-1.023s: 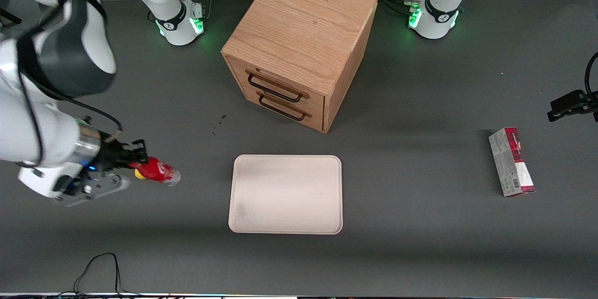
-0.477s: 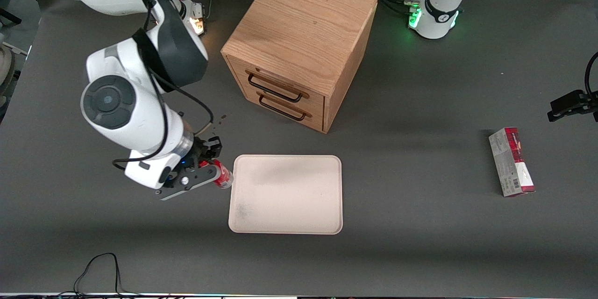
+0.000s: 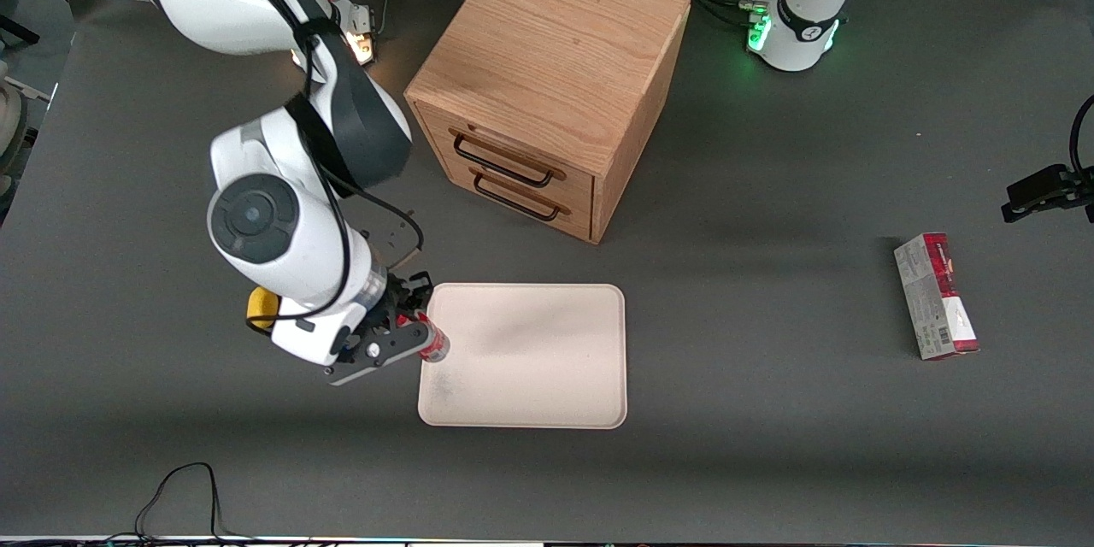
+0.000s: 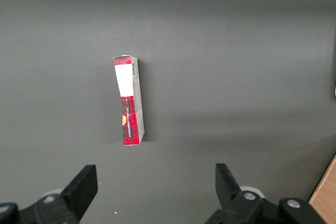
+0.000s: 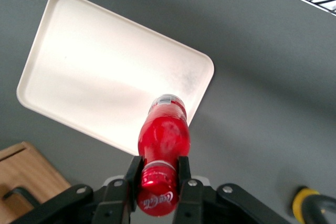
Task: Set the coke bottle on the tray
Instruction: 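Carry the bottle over the cream tray and lower it onto it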
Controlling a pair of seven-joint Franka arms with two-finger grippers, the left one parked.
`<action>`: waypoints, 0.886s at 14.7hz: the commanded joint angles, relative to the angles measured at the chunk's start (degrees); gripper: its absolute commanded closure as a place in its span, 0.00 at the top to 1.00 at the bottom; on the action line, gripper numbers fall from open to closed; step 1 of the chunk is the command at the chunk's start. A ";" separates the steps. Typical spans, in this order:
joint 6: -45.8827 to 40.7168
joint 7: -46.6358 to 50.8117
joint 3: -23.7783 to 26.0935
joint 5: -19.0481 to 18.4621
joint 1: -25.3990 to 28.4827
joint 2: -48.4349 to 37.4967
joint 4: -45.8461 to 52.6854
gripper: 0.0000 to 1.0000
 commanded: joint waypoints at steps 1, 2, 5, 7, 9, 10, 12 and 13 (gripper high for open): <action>3.05 0.21 0.59 -0.68 -0.51 4.77 2.67 0.00; 4.20 0.13 0.59 -0.77 -0.68 6.18 2.58 0.00; 7.54 0.12 0.59 -0.77 -0.95 9.43 2.23 0.00; 8.60 0.12 0.50 -0.77 -0.95 10.67 2.23 0.00; 9.39 0.12 0.42 -0.77 -0.95 11.29 2.14 0.00; 9.92 0.12 0.42 -0.77 -1.04 11.37 1.97 0.00; 10.27 1.00 0.42 -0.77 -0.95 11.38 1.35 0.23; 10.36 1.09 0.42 -0.69 -0.95 11.29 1.26 0.93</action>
